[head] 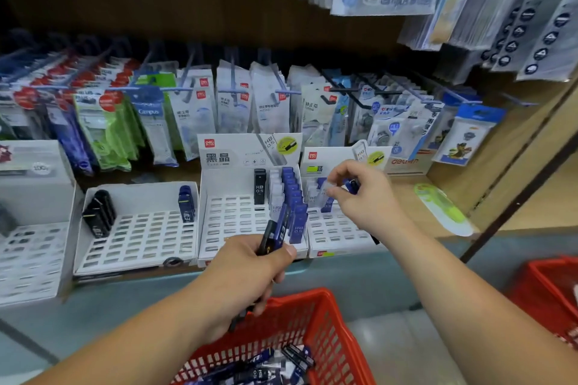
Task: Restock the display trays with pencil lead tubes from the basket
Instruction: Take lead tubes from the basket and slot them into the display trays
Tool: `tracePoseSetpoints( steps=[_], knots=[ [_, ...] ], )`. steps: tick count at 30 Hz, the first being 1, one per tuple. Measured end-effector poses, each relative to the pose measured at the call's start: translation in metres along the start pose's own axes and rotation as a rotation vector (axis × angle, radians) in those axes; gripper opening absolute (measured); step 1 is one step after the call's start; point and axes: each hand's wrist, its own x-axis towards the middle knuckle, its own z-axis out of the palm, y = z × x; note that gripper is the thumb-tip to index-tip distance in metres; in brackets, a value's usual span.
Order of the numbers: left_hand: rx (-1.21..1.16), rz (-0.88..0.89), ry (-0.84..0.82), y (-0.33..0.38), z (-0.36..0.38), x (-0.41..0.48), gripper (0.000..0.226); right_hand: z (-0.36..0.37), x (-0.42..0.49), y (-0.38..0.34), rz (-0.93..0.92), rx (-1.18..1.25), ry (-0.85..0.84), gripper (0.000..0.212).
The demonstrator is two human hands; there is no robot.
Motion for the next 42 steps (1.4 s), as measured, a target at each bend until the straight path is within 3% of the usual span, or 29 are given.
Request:
tracePoseSetpoints(
  steps=[9, 14, 19, 24, 27, 30, 32, 37, 42],
  knots=[
    [-0.014, -0.049, 0.015, -0.001, -0.016, 0.012, 0.036, 0.018, 0.011, 0.019, 0.043, -0.116, -0.160, 0.022],
    [-0.026, -0.068, -0.016, -0.003, -0.019, 0.018, 0.037, 0.023, 0.019, 0.020, 0.032, -0.164, -0.137, 0.027],
    [-0.053, -0.077, -0.041, -0.001, -0.020, 0.015, 0.035, 0.026, 0.019, 0.023, 0.028, -0.279, -0.185, 0.010],
    [-0.020, -0.077, -0.029, -0.002, -0.032, 0.011, 0.040, 0.011, 0.005, -0.008, 0.150, 0.041, -0.055, 0.006],
    [-0.081, -0.049, -0.061, 0.006, -0.032, 0.006, 0.043, 0.007, -0.012, -0.052, 0.228, 0.345, -0.197, 0.010],
    [-0.115, -0.025, -0.130, 0.016, -0.031, -0.002, 0.039, 0.013, -0.030, -0.091, 0.243, 0.446, -0.382, 0.012],
    [-0.108, -0.004, -0.166, 0.020, -0.033, -0.008, 0.031, 0.018, -0.036, -0.102, 0.263, 0.478, -0.419, 0.005],
    [-0.068, 0.027, -0.131, 0.024, -0.043, -0.017, 0.038, 0.022, -0.041, -0.106, 0.379, 0.541, -0.286, 0.012],
    [-0.072, 0.074, 0.029, 0.018, -0.055, -0.014, 0.032, 0.037, -0.050, -0.103, 0.433, 0.686, -0.213, 0.020]
  ],
)
